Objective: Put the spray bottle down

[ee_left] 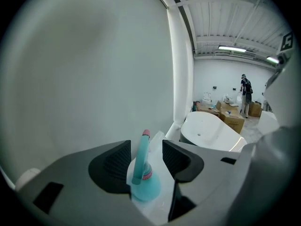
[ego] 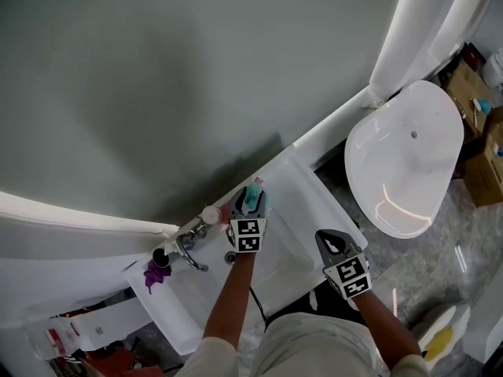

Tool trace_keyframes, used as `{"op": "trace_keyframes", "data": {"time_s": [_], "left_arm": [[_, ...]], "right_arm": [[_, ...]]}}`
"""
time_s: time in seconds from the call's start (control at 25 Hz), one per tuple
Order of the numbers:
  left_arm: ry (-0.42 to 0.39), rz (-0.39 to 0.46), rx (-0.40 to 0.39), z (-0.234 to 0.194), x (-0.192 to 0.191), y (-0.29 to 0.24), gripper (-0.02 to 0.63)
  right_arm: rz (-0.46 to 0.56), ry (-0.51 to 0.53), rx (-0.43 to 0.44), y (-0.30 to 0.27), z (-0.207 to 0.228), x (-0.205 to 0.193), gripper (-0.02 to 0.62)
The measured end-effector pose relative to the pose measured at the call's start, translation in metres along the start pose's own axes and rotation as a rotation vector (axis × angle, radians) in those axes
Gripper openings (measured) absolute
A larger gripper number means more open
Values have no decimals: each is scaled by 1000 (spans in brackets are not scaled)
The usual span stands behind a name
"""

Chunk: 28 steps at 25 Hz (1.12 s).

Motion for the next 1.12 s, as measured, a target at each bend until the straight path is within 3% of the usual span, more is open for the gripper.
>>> {"op": "trace_keyframes", "data": {"time_s": [0.28,0.48,0.68,1.12], "left_arm": [[-5,54,-6,15,13,47,198],[30,41,5,27,15,89,189],[29,69,3,45,15,130,169],[122,151,38,83,8,216,100]], "right_arm": [[63,45,-13,29,-18,14,10],[70,94,-34,51,-25,9,11],[124,82,-27,73,-35,12,10],[179,144,14,109,-36,4,11]]}}
Point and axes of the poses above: the fingertips, and each gripper's own axes: y backward along the fingers, z to its right, x out of its top, the point moved 6 cm from there along y, backward along the fingers, and after that the axes turned 8 degrees about -z, right-handed, at the moved point
